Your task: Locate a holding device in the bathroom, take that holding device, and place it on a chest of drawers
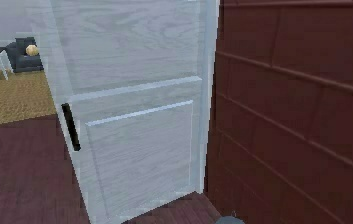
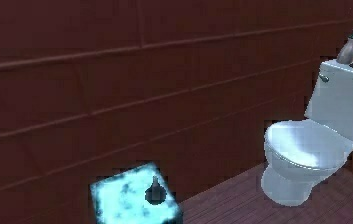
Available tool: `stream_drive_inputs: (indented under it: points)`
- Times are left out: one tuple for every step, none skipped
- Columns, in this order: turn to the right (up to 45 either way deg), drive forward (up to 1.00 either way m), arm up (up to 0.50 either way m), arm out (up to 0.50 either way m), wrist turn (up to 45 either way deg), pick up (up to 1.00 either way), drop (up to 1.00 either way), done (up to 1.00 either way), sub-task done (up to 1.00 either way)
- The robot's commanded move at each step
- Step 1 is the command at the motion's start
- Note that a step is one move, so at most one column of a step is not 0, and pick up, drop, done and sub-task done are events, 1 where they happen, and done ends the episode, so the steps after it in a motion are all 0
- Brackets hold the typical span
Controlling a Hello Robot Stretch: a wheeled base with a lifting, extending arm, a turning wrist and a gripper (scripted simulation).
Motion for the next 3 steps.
stream_drive_inputs:
  points:
    - [0.0, 0.0, 0.5, 0.0, 0.0, 0.0, 0.0, 0.0, 0.0]
    - [0.0, 0.0, 0.18, 0.0, 0.0, 0.0, 0.0, 0.0, 0.0]
    - [0.0, 0.0, 0.0, 0.26, 0.0, 0.0, 0.0, 0.0, 0.0]
